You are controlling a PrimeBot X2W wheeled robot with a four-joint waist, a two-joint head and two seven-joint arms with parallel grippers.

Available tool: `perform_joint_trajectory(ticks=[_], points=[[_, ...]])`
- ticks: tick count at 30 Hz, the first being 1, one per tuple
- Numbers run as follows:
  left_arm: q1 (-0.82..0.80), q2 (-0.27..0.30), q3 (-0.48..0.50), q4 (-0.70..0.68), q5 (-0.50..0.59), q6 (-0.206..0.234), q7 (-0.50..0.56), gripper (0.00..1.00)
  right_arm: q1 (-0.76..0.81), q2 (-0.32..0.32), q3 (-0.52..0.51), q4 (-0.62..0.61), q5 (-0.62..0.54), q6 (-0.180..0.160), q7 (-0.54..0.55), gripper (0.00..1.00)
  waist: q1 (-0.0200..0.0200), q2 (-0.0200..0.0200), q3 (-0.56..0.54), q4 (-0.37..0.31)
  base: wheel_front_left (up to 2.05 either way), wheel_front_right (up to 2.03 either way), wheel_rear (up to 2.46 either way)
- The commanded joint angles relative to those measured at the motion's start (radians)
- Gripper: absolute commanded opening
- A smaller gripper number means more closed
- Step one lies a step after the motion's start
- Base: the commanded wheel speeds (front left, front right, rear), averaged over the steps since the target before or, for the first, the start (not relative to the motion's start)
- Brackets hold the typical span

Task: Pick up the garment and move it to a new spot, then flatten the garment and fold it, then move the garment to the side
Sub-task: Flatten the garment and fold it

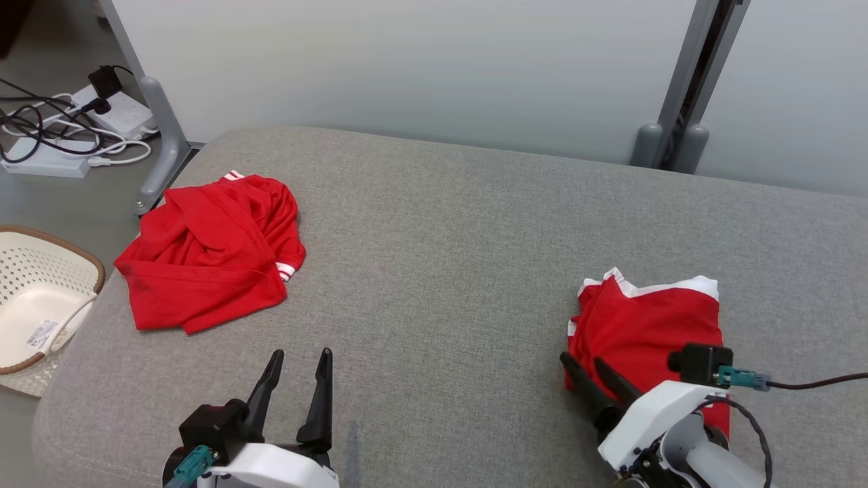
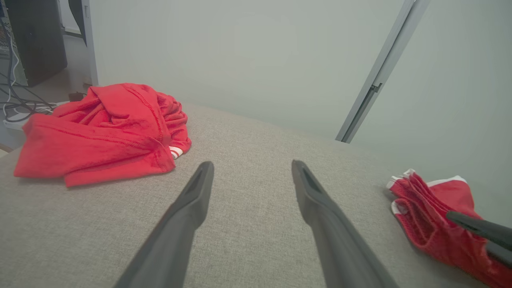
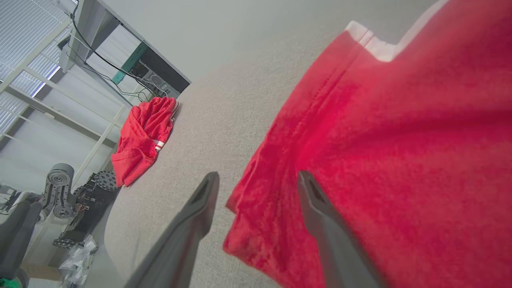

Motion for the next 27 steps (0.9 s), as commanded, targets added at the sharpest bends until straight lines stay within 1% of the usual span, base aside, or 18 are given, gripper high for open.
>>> perform_joint_trajectory(ticks=[1, 6, 10, 14, 17, 23, 27], points=[[0.001, 0.004, -0.001, -0.003, -0.004, 0.003, -0.002, 1.0, -0.009, -0.003, 0.013, -0.001, 0.003, 0.0, 0.007, 1.0, 0.0, -0.0001, 0.002, -0.001, 0.0, 0.0, 0.0], [-0.006, 0.004, -0.004, -0.004, -0.007, 0.004, -0.002, 1.0, -0.023, 0.002, 0.086, 0.033, -0.015, 0.0, 0.052, 1.0, 0.0, -0.0001, 0.009, -0.003, 0.0, 0.0, 0.0], [-0.002, 0.004, -0.001, -0.002, -0.005, 0.005, -0.002, 1.0, -0.036, 0.008, 0.11, 0.041, -0.017, 0.0, 0.041, 1.0, 0.0, -0.0001, 0.006, -0.011, 0.0, 0.0, 0.0], [0.007, 0.004, 0.008, -0.008, 0.0, 0.002, -0.002, 1.0, -0.053, -0.002, 0.119, 0.039, -0.008, 0.0, 0.012, 1.0, 0.0, -0.0001, -0.005, -0.043, 0.0, 0.0, 0.0], [0.008, 0.004, 0.014, -0.017, 0.002, 0.001, -0.002, 1.0, -0.062, -0.021, 0.12, 0.026, -0.005, 0.0, -0.012, 1.0, 0.0, -0.0001, -0.015, -0.075, 0.0, 0.0, 0.0], [0.002, 0.004, 0.03, -0.048, -0.004, 0.0, -0.002, 1.0, -0.075, -0.088, 0.087, 0.012, -0.032, 0.0, -0.065, 1.0, 0.0, -0.0001, -0.026, -0.147, 0.0, 0.0, 0.0], [0.001, 0.004, 0.044, -0.073, -0.008, -0.003, -0.002, 1.0, -0.08, -0.139, 0.051, 0.0, -0.1, 0.0, -0.094, 1.0, 0.0, -0.0001, -0.029, -0.19, 0.0, 0.0, 0.0]])
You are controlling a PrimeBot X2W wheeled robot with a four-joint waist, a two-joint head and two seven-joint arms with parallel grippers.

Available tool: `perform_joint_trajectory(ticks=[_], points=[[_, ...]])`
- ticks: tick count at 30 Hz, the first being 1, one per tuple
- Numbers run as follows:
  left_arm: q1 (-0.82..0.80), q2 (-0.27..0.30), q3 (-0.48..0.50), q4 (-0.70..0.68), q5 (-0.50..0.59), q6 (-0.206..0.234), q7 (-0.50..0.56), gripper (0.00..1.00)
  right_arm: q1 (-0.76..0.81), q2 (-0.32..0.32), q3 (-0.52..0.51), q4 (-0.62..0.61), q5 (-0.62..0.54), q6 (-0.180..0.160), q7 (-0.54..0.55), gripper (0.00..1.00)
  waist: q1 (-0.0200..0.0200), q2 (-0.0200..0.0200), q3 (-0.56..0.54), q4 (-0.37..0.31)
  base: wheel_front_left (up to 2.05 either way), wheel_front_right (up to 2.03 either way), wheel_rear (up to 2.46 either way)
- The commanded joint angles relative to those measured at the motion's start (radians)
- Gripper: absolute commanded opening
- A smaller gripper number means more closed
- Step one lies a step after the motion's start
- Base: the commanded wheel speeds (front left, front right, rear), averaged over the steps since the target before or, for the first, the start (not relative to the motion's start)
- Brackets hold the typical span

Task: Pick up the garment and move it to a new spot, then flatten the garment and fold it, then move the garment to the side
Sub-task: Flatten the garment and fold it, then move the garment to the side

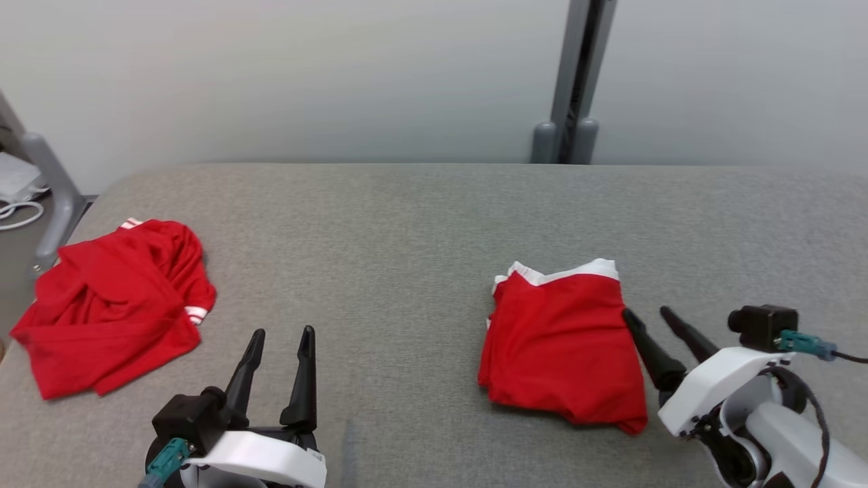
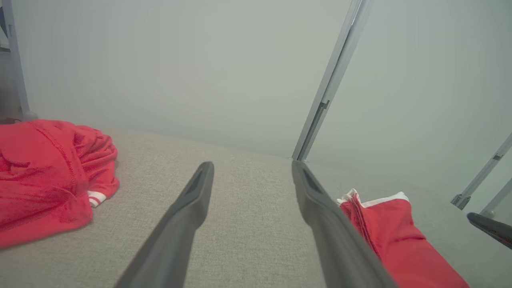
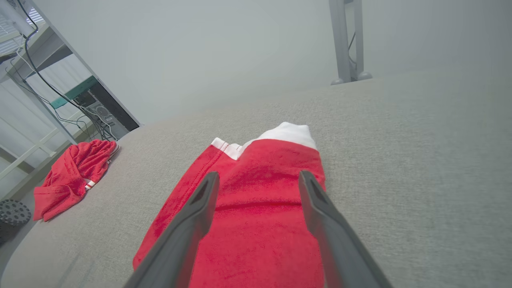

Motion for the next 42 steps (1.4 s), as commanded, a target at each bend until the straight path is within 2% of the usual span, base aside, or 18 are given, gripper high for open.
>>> perform_joint_trajectory(ticks=[1, 3, 8, 13, 18, 23, 29, 35, 42], points=[[0.002, 0.004, 0.011, -0.011, 0.001, -0.004, -0.002, 1.0, -0.004, -0.02, -0.021, -0.009, -0.041, 0.0, -0.013, 1.0, 0.0, -0.0001, -0.004, -0.034, 0.0, 0.0, 0.0], [0.005, 0.004, 0.018, -0.02, 0.004, -0.006, -0.002, 1.0, 0.004, -0.035, -0.058, -0.02, -0.096, 0.0, -0.018, 1.0, 0.0, -0.0001, -0.005, -0.052, 0.0, 0.0, 0.0], [0.014, 0.004, 0.036, -0.038, 0.017, -0.008, -0.002, 1.0, 0.065, -0.042, -0.255, -0.111, -0.311, 0.0, -0.017, 1.0, 0.0, -0.0001, 0.001, -0.089, 0.0, 0.0, 0.0], [0.02, 0.004, 0.039, -0.047, 0.021, -0.006, -0.002, 1.0, 0.189, 0.025, -0.489, -0.252, -0.5, 0.0, -0.017, 1.0, 0.0, -0.0001, 0.003, -0.106, 0.0, 0.0, 0.0], [0.039, 0.004, 0.02, -0.05, 0.032, -0.013, -0.002, 1.0, 0.311, 0.1, -0.635, -0.354, -0.657, 0.0, -0.017, 1.0, 0.0, -0.0001, 0.006, -0.108, 0.0, 0.0, 0.0], [0.046, 0.004, 0.002, -0.048, 0.061, -0.011, -0.002, 1.0, 0.357, 0.141, -0.686, -0.389, -0.709, 0.0, -0.018, 1.0, 0.0, -0.0001, 0.008, -0.102, 0.0, 0.0, 0.0], [0.05, 0.004, -0.006, -0.054, 0.066, -0.006, -0.002, 1.0, 0.371, 0.167, -0.69, -0.404, -0.722, 0.0, -0.018, 1.0, 0.0, -0.0001, 0.011, -0.097, 0.0, 0.0, 0.0], [0.054, 0.004, 0.0, -0.063, 0.052, 0.008, -0.002, 1.0, 0.372, 0.164, -0.692, -0.407, -0.716, 0.0, -0.018, 1.0, 0.0, -0.0001, 0.011, -0.09, 0.0, 0.0, 0.0], [0.053, 0.004, -0.007, -0.057, 0.048, 0.004, -0.002, 1.0, 0.37, 0.165, -0.688, -0.398, -0.724, 0.0, -0.018, 1.0, 0.0, -0.0001, 0.009, -0.078, 0.0, 0.0, 0.0]])
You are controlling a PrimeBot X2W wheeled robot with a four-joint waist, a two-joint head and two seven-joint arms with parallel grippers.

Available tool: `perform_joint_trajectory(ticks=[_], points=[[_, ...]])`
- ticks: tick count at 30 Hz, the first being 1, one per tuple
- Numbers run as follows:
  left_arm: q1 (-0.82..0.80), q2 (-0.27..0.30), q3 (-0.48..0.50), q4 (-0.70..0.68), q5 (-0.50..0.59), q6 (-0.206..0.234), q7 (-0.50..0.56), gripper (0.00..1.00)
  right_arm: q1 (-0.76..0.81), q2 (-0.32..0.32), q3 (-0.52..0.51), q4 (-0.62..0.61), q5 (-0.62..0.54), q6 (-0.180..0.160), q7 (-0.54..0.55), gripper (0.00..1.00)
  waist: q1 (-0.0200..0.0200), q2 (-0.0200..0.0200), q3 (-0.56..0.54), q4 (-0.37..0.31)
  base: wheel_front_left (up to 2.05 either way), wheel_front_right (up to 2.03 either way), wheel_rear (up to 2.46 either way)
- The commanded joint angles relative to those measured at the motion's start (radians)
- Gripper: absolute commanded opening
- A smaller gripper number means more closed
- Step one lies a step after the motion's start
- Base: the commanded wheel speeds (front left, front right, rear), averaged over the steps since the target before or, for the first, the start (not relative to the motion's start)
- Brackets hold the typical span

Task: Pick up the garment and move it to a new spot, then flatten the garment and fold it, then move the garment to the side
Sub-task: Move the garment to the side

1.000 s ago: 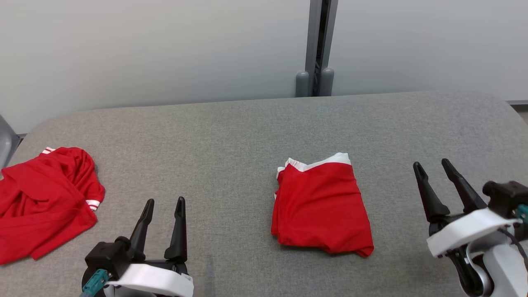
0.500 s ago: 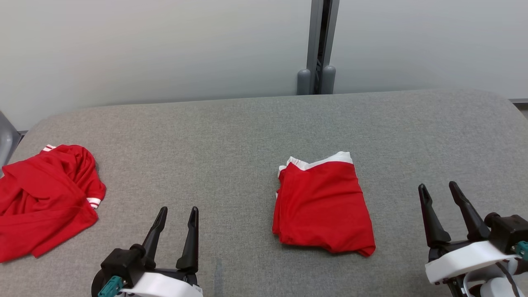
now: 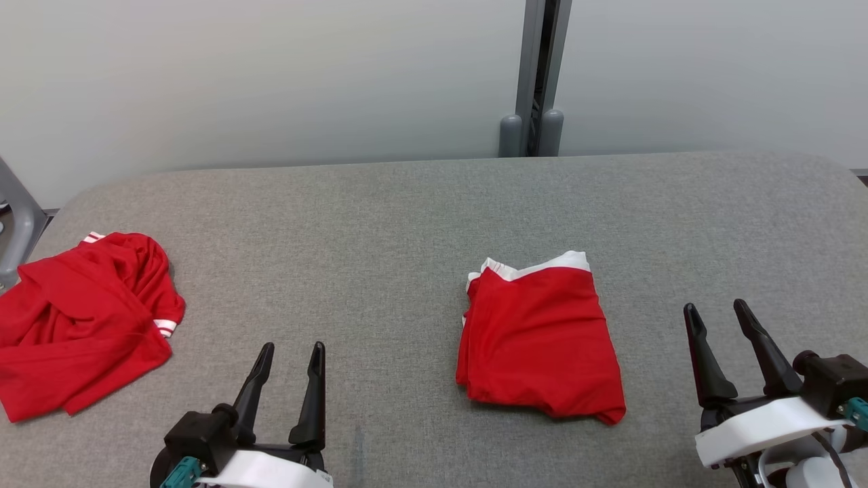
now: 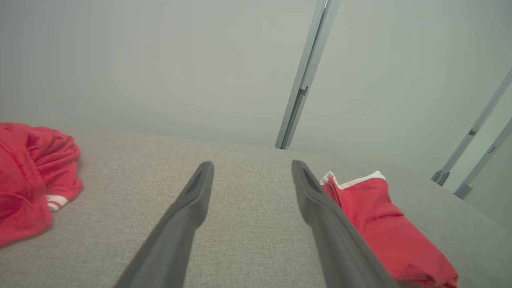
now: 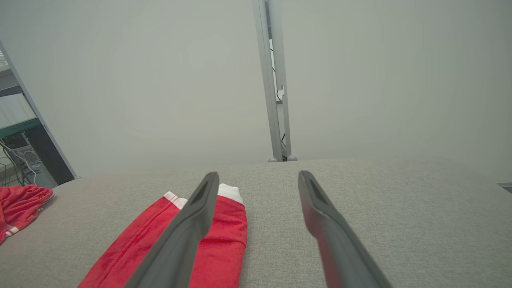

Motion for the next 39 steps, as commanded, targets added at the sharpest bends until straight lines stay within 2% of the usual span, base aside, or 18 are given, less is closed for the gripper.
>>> perform_joint_trajectory(ticks=[1, 11, 21, 29, 39], points=[[0.001, 0.004, 0.001, 0.002, -0.003, 0.002, -0.002, 1.0, 0.004, -0.004, 0.0, 0.005, -0.004, 0.0, -0.005, 1.0, 0.0, 0.0, -0.001, 0.002, 0.0, 0.0, 0.0], [-0.003, 0.004, -0.005, 0.007, -0.002, 0.002, -0.002, 1.0, 0.005, -0.004, 0.002, 0.021, 0.009, 0.0, -0.005, 1.0, 0.0, 0.0, 0.003, 0.012, 0.0, 0.0, 0.0], [-0.053, 0.004, -0.031, 0.006, 0.007, -0.006, -0.002, 1.0, -0.07, -0.009, 0.048, 0.123, 0.075, 0.0, 0.008, 1.0, 0.0, 0.0, 0.107, 0.054, 0.0, 0.0, 0.0], [-0.104, 0.004, -0.065, 0.018, 0.001, -0.003, -0.002, 1.0, -0.175, -0.023, 0.122, 0.261, 0.227, 0.0, 0.123, 1.0, 0.0, 0.0, 0.182, 0.101, 0.0, 0.0, 0.0], [-0.125, 0.004, -0.09, 0.02, -0.008, 0.006, -0.002, 1.0, -0.242, -0.051, 0.2, 0.365, 0.344, 0.0, 0.189, 1.0, 0.0, 0.0, 0.201, 0.138, 0.0, 0.0, 0.0]])
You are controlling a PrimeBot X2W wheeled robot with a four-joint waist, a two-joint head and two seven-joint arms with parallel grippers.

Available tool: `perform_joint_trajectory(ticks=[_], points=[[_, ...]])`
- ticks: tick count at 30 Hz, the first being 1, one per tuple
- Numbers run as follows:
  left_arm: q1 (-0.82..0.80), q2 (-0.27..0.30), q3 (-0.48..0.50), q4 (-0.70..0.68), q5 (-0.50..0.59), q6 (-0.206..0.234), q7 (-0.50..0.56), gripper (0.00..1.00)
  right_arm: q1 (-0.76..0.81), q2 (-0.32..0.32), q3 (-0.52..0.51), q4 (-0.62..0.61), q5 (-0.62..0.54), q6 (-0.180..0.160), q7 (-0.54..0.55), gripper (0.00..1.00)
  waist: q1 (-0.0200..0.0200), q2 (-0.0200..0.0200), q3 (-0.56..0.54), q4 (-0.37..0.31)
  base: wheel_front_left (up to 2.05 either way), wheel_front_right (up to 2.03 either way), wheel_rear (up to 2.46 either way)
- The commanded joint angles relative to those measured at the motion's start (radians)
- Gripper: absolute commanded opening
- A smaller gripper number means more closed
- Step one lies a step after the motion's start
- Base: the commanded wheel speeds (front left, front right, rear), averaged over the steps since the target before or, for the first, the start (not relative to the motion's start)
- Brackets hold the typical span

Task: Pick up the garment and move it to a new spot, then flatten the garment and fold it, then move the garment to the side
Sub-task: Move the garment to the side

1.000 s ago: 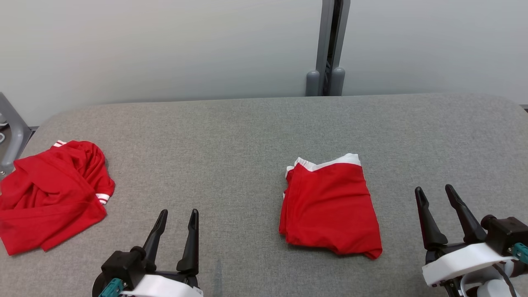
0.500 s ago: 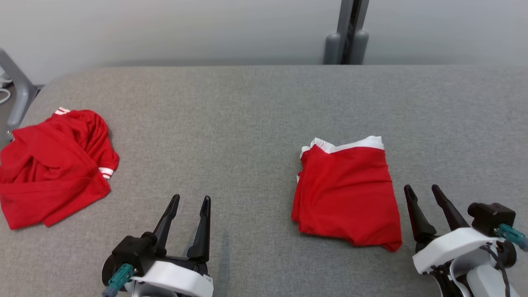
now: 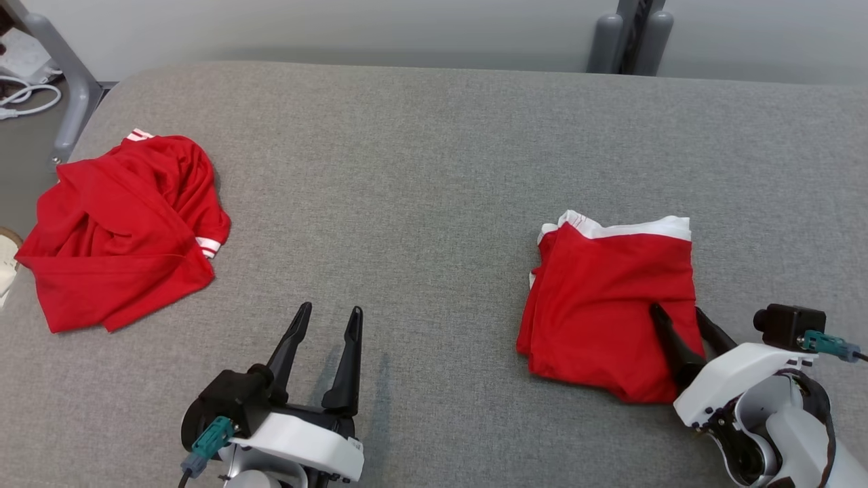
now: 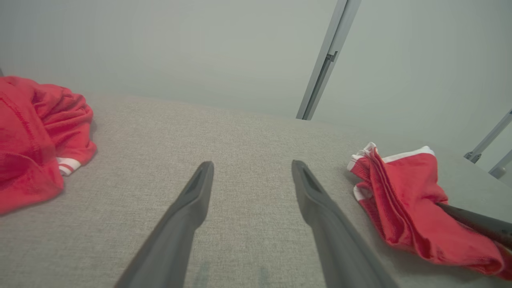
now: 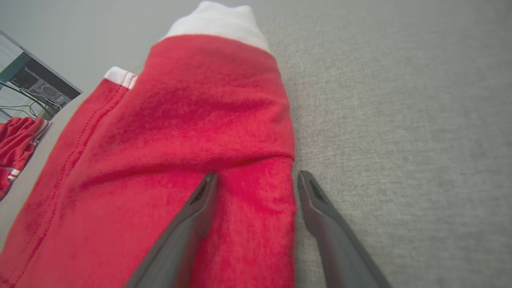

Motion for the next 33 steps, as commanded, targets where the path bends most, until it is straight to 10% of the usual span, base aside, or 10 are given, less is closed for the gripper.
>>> perform_joint_trajectory(ticks=[1, 2, 4, 5, 20, 33], points=[[-0.021, 0.004, 0.0, -0.001, 0.001, 0.006, -0.002, 1.0, -0.008, -0.007, 0.014, 0.019, 0.018, 0.0, 0.011, 1.0, 0.0, 0.0, 0.003, 0.006, 0.0, 0.0, 0.0], [-0.02, 0.004, -0.001, -0.001, 0.001, 0.006, -0.002, 1.0, -0.012, -0.008, 0.023, 0.026, 0.03, 0.0, 0.018, 1.0, 0.0, 0.0, 0.004, 0.008, 0.0, 0.0, 0.0], [-0.02, 0.004, -0.002, 0.0, 0.001, 0.007, -0.002, 1.0, -0.021, -0.014, 0.048, 0.039, 0.04, 0.0, 0.027, 0.12, 0.0, 0.0, 0.004, 0.011, 0.0, 0.0, 0.0], [-0.019, 0.004, -0.002, 0.0, 0.001, 0.006, -0.002, 1.0, -0.025, -0.017, 0.059, 0.043, 0.045, 0.0, 0.026, 0.0, 0.0, 0.0, 0.003, 0.011, 0.0, 0.0, 0.0], [-0.012, 0.004, -0.029, -0.014, 0.01, -0.01, -0.002, 1.0, -0.117, -0.125, 0.22, 0.082, -0.022, 0.0, -0.032, 0.0, 0.0, 0.0, -0.022, -0.082, 0.0, 0.0, 0.0], [-0.132, 0.004, -0.153, -0.037, 0.053, -0.035, -0.002, 1.0, -0.267, -0.407, 0.336, -0.023, -0.024, 0.0, -0.019, 0.0, 0.0, 0.0, 0.123, -0.257, 0.0, 0.0, 0.0]])
